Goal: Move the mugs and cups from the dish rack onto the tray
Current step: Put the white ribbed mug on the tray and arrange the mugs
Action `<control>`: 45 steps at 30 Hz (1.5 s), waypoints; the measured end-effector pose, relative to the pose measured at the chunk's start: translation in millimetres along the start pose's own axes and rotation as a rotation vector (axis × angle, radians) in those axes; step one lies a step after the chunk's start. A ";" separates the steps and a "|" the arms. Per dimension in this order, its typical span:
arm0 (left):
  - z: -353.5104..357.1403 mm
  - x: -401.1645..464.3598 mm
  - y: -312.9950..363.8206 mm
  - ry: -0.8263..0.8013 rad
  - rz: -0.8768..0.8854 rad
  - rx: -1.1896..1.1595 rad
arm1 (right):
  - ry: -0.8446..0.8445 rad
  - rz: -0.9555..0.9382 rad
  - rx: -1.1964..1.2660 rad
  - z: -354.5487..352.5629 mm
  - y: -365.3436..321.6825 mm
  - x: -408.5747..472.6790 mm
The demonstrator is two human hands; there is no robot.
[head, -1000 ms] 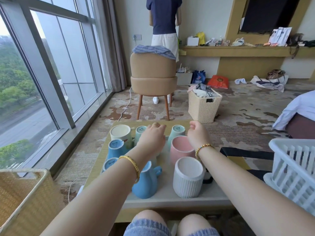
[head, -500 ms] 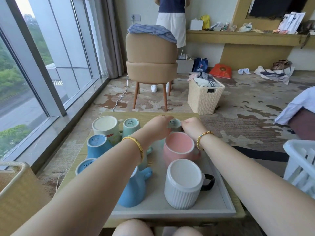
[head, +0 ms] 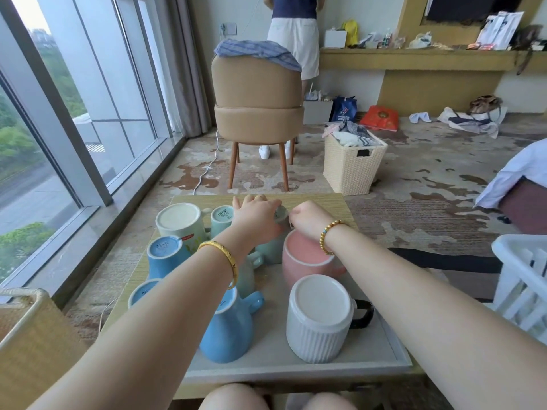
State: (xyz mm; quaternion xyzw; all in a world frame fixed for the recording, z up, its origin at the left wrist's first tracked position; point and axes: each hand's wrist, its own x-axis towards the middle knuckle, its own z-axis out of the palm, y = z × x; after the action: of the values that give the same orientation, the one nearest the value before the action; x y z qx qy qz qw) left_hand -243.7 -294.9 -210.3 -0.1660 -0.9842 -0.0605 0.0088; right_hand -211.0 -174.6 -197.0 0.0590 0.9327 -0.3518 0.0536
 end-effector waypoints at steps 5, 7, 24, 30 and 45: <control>2.7 -3.3 0.0 0.034 -0.017 -0.085 | -0.043 -0.047 -0.072 1.9 -2.5 -2.6; 2.3 -5.3 -0.8 0.034 -0.031 -0.160 | -0.059 -0.073 -0.021 -1.3 0.9 -3.5; 1.3 -26.9 13.3 0.080 -0.043 -0.265 | 0.264 0.066 0.294 -5.1 37.7 -17.6; -7.0 -60.7 26.5 0.054 0.226 -0.361 | 0.416 0.169 0.103 -4.8 48.2 -56.0; -16.3 -95.6 15.7 -0.101 0.245 -0.053 | 0.252 0.105 0.218 -0.2 27.3 -89.1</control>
State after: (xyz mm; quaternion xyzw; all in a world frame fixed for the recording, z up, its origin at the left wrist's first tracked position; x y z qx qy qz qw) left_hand -148.3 -313.3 -195.9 -0.2880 -0.9538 -0.0768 -0.0377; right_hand -119.0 -160.6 -201.9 0.1569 0.8839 -0.4374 -0.0523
